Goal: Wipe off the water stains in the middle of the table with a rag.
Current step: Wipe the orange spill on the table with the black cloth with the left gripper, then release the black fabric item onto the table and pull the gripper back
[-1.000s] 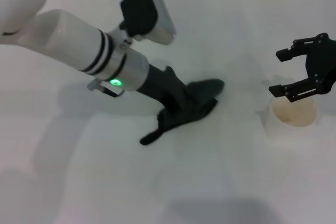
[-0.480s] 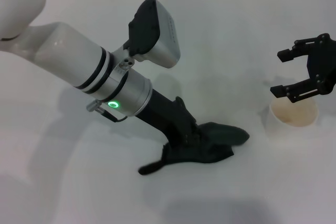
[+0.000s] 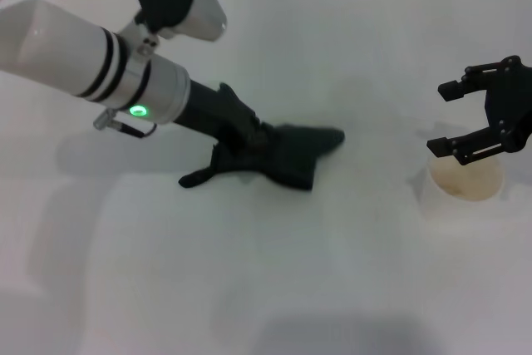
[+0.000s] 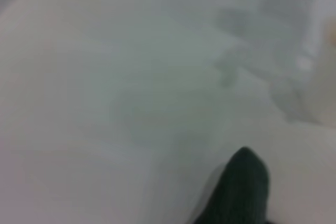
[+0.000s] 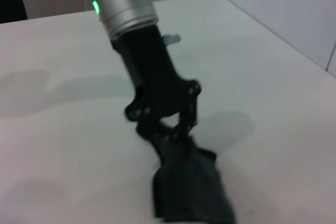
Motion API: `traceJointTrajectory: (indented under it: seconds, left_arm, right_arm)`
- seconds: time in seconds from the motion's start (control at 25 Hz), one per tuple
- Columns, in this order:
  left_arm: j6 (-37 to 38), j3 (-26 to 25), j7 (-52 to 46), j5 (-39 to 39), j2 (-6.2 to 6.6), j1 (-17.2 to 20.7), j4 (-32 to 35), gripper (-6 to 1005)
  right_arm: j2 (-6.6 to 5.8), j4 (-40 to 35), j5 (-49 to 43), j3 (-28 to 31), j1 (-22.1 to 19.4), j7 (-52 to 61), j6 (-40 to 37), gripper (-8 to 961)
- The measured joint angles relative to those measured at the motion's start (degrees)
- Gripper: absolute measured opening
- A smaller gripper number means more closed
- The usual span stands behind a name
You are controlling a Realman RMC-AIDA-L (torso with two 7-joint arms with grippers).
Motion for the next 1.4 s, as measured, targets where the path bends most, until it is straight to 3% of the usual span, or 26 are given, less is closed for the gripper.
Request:
traceJointTrajectory:
  seconds: [0.24, 0.64, 0.8, 1.0, 1.2, 1.4]
  left_arm:
    - [-1.47, -1.84, 1.23, 0.28, -0.12, 0.05, 0.58, 54]
    - [0.67, 10.08, 2.54, -8.36, -0.35, -0.12, 0.59, 65]
    - [4.26, 11.83, 2.27, -9.09, -0.39, 0.01, 1.62, 71]
    - [5.87, 9.51, 0.61, -7.11, 0.2, 4.35, 8.26, 79]
    - [11.59, 2.48, -1.44, 0.28, 0.02, 9.74, 17.53, 86]
    - [14.06, -0.4, -2.37, 3.92, 0.09, 12.28, 20.57, 93]
  right_arm:
    - [0.01, 0.14, -0.1, -0.11, 0.05, 0.0, 0.2, 855]
    - [0.01, 0.23, -0.12, -0.18, 0.03, 0.0, 0.26, 854]
    - [0.0, 0.23, -0.1, -0.18, -0.03, 0.0, 0.07, 854]
    - [-0.02, 0.18, -0.03, -0.14, -0.38, 0.0, -0.02, 854]
    - [-0.04, -0.02, 0.06, -0.09, -0.38, 0.0, -0.02, 855]
    - [-0.03, 0.01, 0.37, 0.06, -0.48, -0.01, 0.01, 855]
